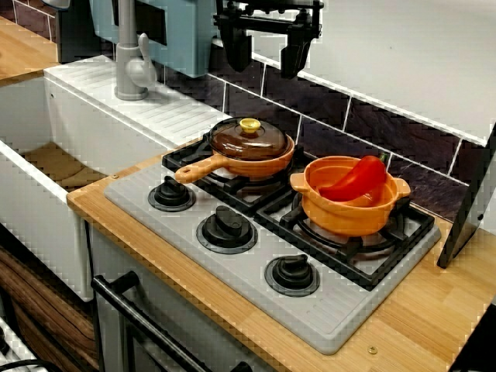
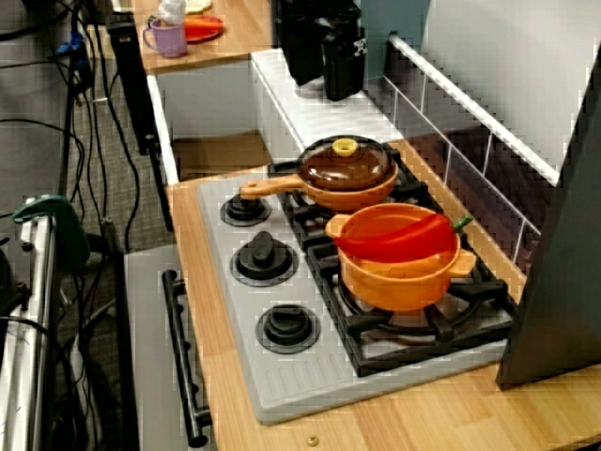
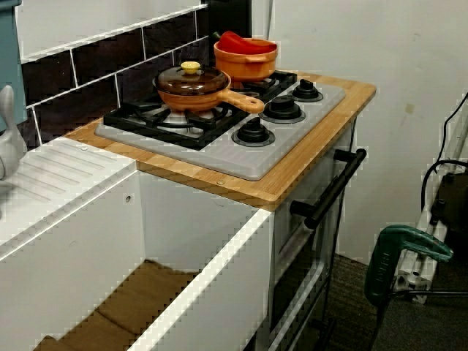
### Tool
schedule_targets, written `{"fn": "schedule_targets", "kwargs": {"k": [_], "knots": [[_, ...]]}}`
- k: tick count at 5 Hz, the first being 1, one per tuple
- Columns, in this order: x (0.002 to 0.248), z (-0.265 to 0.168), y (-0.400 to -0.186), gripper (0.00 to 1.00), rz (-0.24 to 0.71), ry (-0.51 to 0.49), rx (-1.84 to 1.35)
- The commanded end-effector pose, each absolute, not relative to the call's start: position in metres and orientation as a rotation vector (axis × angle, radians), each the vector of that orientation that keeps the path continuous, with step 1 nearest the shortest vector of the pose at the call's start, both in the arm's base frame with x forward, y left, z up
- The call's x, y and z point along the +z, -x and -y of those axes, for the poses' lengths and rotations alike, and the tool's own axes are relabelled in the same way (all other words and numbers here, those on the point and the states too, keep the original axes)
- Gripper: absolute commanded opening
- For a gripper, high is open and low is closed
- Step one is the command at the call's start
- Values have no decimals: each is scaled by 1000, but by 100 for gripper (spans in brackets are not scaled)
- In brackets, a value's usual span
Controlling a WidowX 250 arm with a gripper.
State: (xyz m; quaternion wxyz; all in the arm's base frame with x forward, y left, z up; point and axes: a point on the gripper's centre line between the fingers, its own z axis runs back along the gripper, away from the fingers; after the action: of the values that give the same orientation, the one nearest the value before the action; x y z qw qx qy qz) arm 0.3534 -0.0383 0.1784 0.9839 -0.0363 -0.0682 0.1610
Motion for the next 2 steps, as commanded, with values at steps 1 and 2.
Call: {"fn": "schedule_targets", "kwargs": {"k": [1,2], "knots": [[178,38,-353,100,137,73,324],[177,44,-353,100,167,52,298]]}}
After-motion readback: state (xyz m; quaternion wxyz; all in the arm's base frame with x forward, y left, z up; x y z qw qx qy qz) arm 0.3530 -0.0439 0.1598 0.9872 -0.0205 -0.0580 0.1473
